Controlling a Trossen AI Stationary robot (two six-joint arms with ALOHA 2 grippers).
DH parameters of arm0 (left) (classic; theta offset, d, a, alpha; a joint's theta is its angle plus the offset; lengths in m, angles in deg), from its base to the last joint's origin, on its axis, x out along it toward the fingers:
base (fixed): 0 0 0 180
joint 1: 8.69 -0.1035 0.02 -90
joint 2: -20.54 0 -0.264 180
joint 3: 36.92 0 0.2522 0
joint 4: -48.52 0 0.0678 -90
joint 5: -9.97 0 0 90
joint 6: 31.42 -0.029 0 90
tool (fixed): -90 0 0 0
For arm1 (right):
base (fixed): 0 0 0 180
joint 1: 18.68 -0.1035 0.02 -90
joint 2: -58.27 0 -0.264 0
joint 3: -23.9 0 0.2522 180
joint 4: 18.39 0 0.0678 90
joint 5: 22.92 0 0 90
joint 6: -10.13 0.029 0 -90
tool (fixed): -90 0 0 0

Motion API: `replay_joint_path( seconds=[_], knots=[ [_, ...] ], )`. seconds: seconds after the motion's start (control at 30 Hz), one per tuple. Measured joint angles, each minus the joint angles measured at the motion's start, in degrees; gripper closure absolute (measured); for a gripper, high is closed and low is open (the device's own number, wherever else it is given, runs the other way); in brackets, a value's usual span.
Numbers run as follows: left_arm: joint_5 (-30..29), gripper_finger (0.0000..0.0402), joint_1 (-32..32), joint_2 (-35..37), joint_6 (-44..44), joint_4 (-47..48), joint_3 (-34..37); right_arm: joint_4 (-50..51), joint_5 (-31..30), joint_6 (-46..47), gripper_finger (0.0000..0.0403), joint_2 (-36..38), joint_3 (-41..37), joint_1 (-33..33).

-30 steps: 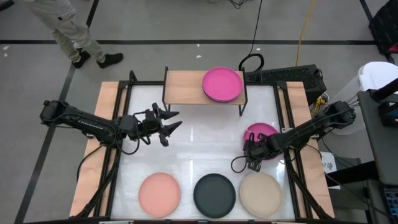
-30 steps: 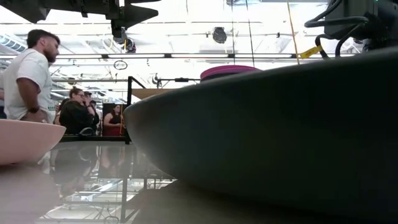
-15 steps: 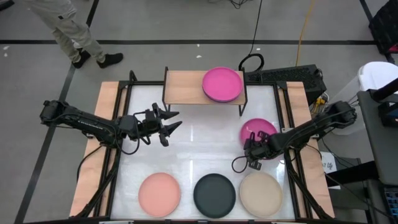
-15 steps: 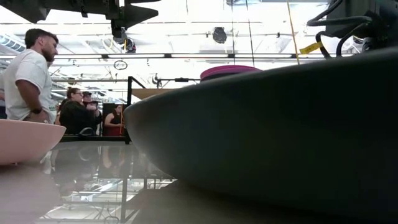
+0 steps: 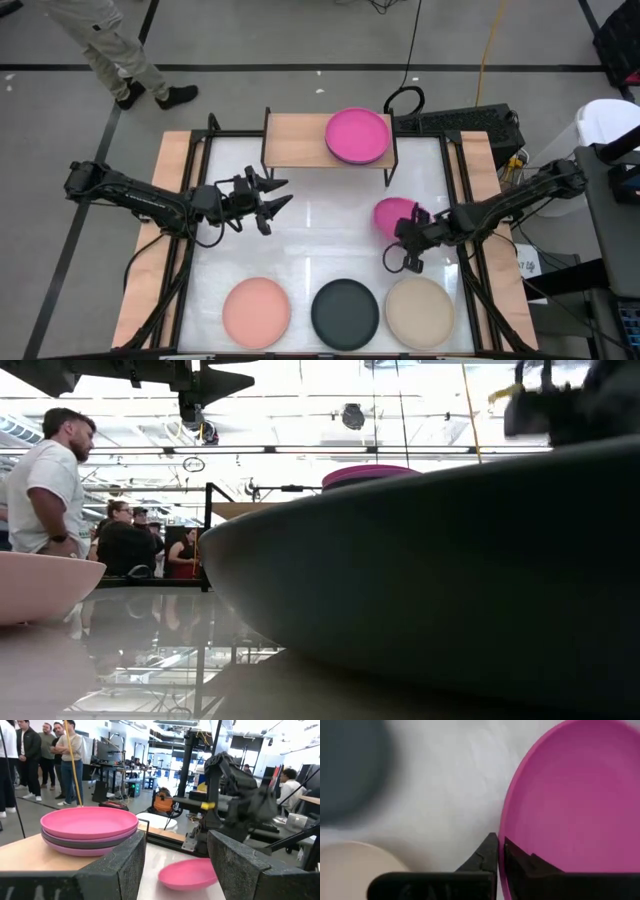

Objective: Place and stack plates onto a shelf
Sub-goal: Put the pink plate on the shelf

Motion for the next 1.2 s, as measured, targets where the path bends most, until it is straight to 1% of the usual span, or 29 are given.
replay_joint_path(
  seconds=[0.13,0.23,0.33,0.43,0.57,0.63,0.73,0.77,0.93,1.07,1.2],
  knots=[
    [0.0,0.0183,0.0,0.0,0.1,-0.02,0.0,-4.11,-0.06,-7.05,0.0402,2.2,4.71,0.3],
    [0.0,0.0183,0.0,0.0,0.26,-0.02,0.0,-9.68,0.18,-15.74,0.0402,2.27,9.02,1.25],
    [0.0,0.0183,0.0,0.0,0.25,-0.49,-0.02,-13.99,0.22,-24.21,0.0402,1.16,13.44,3.2],
    [-0.04,0.0183,0.0,0.0,-0.64,-3.0,0.0,-14.55,0.09,-31.35,0.0403,-1.05,18.28,6.39],
    [-0.04,0.0183,0.04,1.2,-2.65,-4.72,-0.02,-15.83,0.23,-39.58,0.0403,-5.48,24.46,10.73],
    [-0.09,0.0183,0.04,2.45,-3.74,-4.4,-0.02,-17.22,2.91,-44.78,0.0403,-8.07,26.73,12.95],
    [-0.13,0.0183,0.04,5.23,-5.87,-3.32,-0.02,-19.89,8.91,-52.69,0.0403,-12.48,28.3,15.71],
    [-0.15,0.0183,0.04,6.36,-6.25,-2.86,-0.02,-20.31,9.56,-55.05,0.0403,-14.08,28.55,16.41],
    [-0.16,0.0183,0.07,11.09,-6.45,1.26,-0.04,-21.59,8.87,-65.23,0.0403,-22.32,30.2,19.86],
    [-0.17,0.0183,0.07,11.74,-6.28,2.69,-0.04,-28.54,8.67,-72.47,0.0403,-27.86,30.39,22.31],
    [-0.17,0.0183,0.07,11.62,-6.26,3.78,-0.04,-33.98,8.59,-76.76,0.0403,-32.39,30.5,24.38]
  ],
)
